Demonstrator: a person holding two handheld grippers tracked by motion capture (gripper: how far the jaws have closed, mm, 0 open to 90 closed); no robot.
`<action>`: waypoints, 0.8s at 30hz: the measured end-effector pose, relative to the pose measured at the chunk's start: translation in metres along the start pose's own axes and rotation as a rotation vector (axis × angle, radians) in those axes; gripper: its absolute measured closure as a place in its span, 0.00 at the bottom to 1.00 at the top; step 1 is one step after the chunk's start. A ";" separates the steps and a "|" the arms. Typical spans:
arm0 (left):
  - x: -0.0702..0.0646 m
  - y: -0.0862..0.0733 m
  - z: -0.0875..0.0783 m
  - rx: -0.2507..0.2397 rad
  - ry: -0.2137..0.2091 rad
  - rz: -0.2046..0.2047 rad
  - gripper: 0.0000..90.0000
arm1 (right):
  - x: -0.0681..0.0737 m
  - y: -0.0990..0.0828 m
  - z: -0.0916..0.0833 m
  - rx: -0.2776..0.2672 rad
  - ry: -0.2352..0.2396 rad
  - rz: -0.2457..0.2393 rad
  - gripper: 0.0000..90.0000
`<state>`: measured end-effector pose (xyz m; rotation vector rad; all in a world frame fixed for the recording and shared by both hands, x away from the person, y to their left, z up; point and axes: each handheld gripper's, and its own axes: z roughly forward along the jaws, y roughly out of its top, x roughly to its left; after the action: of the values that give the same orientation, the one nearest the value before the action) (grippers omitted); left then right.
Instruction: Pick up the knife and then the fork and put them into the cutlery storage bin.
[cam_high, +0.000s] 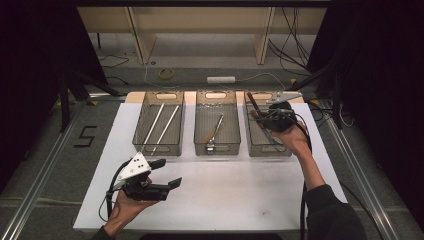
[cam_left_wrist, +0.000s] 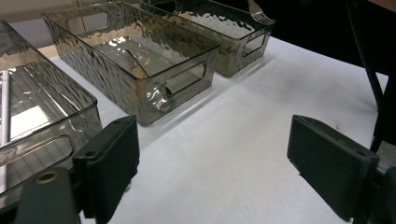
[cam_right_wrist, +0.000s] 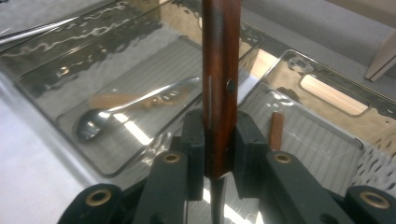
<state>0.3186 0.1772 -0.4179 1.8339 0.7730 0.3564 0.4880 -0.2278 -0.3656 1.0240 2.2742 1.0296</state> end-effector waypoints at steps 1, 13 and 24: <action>0.000 0.000 0.000 0.000 -0.001 -0.001 0.18 | -0.001 0.001 0.002 0.001 -0.009 0.004 0.86; 0.001 0.000 0.000 0.000 -0.007 -0.002 0.18 | -0.020 0.008 0.019 0.029 -0.058 0.054 0.86; 0.001 0.000 0.000 0.002 -0.007 -0.004 0.18 | -0.029 0.004 0.029 0.063 -0.085 0.083 0.86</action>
<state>0.3194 0.1779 -0.4183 1.8339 0.7725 0.3468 0.5267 -0.2356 -0.3776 1.1742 2.2248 0.9343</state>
